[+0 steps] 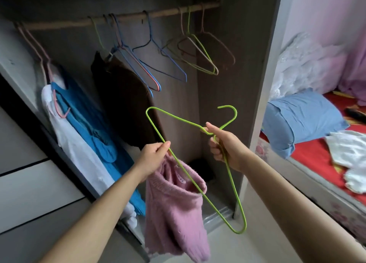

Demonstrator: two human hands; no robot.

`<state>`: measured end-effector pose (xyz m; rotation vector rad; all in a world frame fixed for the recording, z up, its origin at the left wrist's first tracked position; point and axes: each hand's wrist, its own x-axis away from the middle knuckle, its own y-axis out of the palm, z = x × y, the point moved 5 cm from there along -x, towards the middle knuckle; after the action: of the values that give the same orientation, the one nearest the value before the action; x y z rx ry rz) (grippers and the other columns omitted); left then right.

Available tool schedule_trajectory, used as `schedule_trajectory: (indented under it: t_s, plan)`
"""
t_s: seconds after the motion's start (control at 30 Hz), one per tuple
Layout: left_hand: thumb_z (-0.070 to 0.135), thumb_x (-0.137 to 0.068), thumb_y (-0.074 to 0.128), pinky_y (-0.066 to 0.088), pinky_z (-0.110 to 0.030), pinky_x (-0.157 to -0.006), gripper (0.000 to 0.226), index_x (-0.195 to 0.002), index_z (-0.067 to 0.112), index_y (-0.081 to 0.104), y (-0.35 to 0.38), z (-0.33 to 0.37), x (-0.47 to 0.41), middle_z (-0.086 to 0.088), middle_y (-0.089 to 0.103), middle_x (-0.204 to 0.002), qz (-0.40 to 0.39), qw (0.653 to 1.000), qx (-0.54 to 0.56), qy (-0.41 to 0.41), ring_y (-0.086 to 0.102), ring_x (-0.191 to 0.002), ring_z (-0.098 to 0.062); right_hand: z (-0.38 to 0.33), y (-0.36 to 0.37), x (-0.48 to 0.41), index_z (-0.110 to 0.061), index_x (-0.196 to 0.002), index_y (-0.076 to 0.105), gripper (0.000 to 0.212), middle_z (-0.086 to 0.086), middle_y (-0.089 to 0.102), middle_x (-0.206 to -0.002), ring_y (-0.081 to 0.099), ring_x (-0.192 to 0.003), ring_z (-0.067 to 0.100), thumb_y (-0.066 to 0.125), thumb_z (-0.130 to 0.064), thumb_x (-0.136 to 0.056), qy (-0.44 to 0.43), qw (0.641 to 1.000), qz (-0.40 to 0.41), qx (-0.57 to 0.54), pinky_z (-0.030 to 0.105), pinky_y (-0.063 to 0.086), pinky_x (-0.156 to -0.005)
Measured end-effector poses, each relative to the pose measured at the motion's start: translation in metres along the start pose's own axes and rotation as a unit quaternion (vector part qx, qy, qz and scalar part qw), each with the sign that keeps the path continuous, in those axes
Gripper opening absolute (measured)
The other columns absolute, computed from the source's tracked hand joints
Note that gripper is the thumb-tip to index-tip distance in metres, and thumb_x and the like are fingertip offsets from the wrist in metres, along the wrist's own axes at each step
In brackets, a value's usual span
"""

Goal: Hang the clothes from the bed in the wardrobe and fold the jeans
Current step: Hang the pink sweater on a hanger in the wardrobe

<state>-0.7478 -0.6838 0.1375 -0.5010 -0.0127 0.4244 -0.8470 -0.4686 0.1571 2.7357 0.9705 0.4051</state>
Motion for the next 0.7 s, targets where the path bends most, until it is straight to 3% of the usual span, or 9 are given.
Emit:
schedule_trajectory:
  t_s: [0.07,0.13,0.23,0.3,0.4,0.53,0.63,0.7]
  plan:
    - [0.056,-0.078,0.069,0.046,-0.027,-0.064,0.039,-0.073,0.017,0.065,0.002,-0.004,0.003,0.000,0.060,-0.066,-0.022,0.993,0.102,-0.055,0.055,-0.065,-0.011,0.005,-0.014,0.002,-0.011,-0.104,0.071,0.038,-0.005,0.027,-0.058,0.020,-0.046,0.010,0.066,-0.047,-0.092,-0.010,0.999,0.040,0.018,0.022,0.016,-0.040]
    - [0.039,-0.064,0.078,0.049,-0.022,-0.067,0.034,-0.088,0.018,0.066,-0.001,-0.009,0.003,0.001,0.068,-0.080,-0.027,0.985,0.138,-0.103,0.062,-0.075,-0.010,0.010,-0.027,0.010,-0.013,-0.109,0.075,0.033,-0.003,0.021,-0.058,0.015,-0.047,0.012,0.057,-0.039,-0.099,-0.030,0.997,0.053,0.045,0.027,0.009,-0.046]
    - [0.012,-0.067,0.064,0.051,-0.031,-0.070,0.033,-0.099,0.016,0.058,-0.012,-0.015,0.000,-0.006,0.066,-0.095,0.012,0.994,0.003,-0.108,0.062,-0.086,-0.021,0.015,-0.044,0.029,-0.016,-0.105,0.077,0.030,-0.001,0.026,-0.055,0.017,-0.046,0.014,0.051,-0.030,-0.103,-0.037,0.993,0.017,0.110,0.030,0.009,-0.049]
    - [0.003,-0.076,0.060,0.050,-0.037,-0.077,0.029,-0.100,0.017,0.055,-0.017,-0.014,0.000,-0.005,0.063,-0.097,0.062,0.991,-0.087,-0.083,0.061,-0.090,-0.024,0.016,-0.054,0.043,-0.017,-0.101,0.078,0.030,0.000,0.028,-0.055,0.020,-0.045,0.013,0.050,-0.029,-0.103,-0.023,0.988,-0.020,0.154,0.028,0.012,-0.045]
    - [0.001,-0.079,0.059,0.050,-0.033,-0.075,0.025,-0.094,0.021,0.057,-0.017,0.000,0.002,0.007,0.062,-0.086,0.109,0.981,-0.163,0.002,0.061,-0.085,-0.020,0.015,-0.059,0.057,-0.020,-0.098,0.078,0.030,-0.001,0.034,-0.056,0.028,-0.044,0.011,0.050,-0.030,-0.103,-0.019,0.967,-0.049,0.251,0.024,0.019,-0.041]
    - [-0.006,-0.076,0.057,0.052,-0.035,-0.080,0.030,-0.094,0.016,0.065,-0.003,0.030,0.007,0.001,0.066,-0.090,0.115,0.964,-0.208,0.122,0.062,-0.086,-0.019,0.015,-0.035,0.055,-0.019,-0.097,0.076,0.027,-0.010,0.042,-0.050,0.037,-0.048,0.007,0.051,-0.025,-0.104,-0.090,0.916,-0.047,0.388,0.018,0.032,-0.047]
    - [-0.007,-0.075,0.059,0.048,-0.017,-0.083,0.036,-0.100,0.018,0.068,0.008,0.047,0.011,0.002,0.066,-0.096,0.117,0.959,-0.198,0.163,0.061,-0.088,-0.010,0.025,-0.002,0.043,-0.015,-0.098,0.073,0.028,-0.018,0.058,-0.053,0.050,-0.051,0.001,0.048,-0.023,-0.104,-0.118,0.887,-0.057,0.442,0.014,0.039,-0.055]
    - [-0.003,-0.074,0.063,0.042,-0.004,-0.074,0.034,-0.098,0.021,0.066,0.005,0.054,0.010,0.010,0.067,-0.089,0.136,0.968,-0.155,0.145,0.060,-0.080,0.001,0.033,0.013,0.035,-0.017,-0.097,0.073,0.030,-0.008,0.073,-0.074,0.065,-0.071,0.007,0.046,-0.026,-0.104,-0.125,0.866,-0.043,0.482,0.024,0.051,-0.069]
